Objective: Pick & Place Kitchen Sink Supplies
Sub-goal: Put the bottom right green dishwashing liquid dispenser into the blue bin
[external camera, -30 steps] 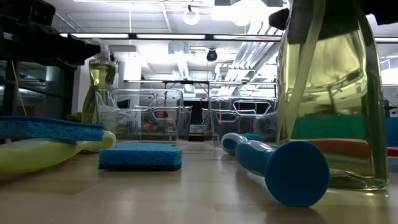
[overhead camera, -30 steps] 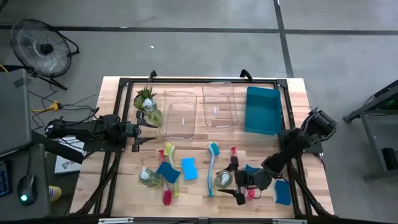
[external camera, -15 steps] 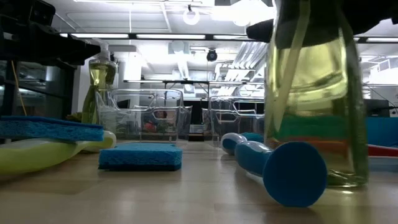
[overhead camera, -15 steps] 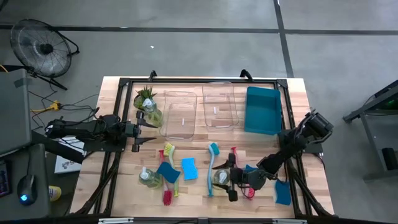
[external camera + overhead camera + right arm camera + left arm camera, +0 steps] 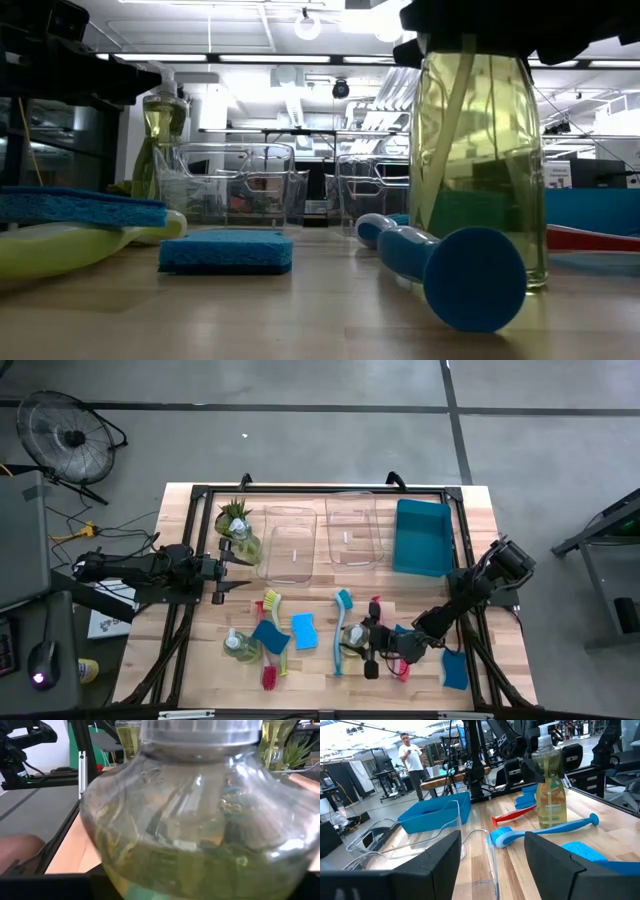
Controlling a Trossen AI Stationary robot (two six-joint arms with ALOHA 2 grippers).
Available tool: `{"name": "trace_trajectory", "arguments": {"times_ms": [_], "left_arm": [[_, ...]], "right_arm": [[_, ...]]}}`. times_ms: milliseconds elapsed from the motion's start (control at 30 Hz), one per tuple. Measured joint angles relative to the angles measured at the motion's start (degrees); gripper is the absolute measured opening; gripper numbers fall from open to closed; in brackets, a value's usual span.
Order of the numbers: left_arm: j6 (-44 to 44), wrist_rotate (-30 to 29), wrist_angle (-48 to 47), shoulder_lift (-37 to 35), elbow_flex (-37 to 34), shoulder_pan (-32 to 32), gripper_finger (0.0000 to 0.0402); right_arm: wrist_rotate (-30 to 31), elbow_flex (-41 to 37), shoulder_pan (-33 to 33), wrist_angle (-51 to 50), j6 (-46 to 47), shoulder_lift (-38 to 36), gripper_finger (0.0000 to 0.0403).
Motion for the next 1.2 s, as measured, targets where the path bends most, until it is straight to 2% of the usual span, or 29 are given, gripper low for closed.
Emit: {"name": "trace_trajectory", "arguments": {"times_ms": [333, 633, 1200], "left_arm": [[0.0, 0.0, 0.0, 0.0, 0.0, 0.0, 0.0213], [0.0, 0.0, 0.0, 0.0, 0.0, 0.0, 0.0213], [0.0, 0.0, 0.0, 0.0, 0.0, 0.0, 0.0213]], "right_arm": [[4.6, -0.1, 0.0, -0.5, -0.2, -0.2, 0.017], [5.9, -0.2, 0.0, -2.4, -4.3, -5.5, 0.017], [15.0, -0.1, -6.1, -28.4, -0.9, -26.5, 0.017]]}}
